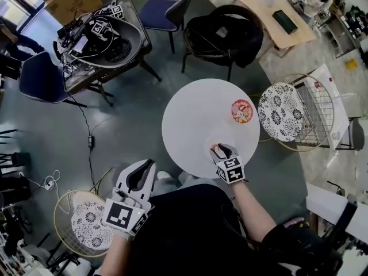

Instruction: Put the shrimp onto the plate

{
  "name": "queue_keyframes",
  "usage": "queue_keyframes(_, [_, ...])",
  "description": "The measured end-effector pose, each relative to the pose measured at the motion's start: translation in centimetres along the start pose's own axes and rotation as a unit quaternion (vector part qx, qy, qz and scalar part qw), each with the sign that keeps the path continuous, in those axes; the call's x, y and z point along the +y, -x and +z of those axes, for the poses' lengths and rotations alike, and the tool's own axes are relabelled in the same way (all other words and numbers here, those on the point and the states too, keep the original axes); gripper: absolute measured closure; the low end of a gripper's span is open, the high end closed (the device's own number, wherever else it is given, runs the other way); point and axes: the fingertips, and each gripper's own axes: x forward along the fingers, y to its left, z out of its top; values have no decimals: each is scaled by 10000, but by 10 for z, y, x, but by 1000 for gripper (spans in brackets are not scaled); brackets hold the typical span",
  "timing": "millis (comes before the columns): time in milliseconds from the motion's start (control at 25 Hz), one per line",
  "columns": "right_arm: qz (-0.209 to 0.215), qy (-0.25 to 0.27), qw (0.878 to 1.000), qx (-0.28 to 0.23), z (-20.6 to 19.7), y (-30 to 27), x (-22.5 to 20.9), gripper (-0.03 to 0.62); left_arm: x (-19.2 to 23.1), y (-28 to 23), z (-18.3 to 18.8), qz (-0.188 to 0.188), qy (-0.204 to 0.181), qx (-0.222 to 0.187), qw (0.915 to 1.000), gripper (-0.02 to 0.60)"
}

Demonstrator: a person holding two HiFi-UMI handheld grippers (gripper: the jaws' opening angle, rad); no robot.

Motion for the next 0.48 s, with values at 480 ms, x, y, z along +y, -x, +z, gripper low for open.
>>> queue_keyframes(480, [77, -13, 9987, 504, -31, -29, -4, 430, 8, 1, -5, 112, 31, 81, 9999, 574])
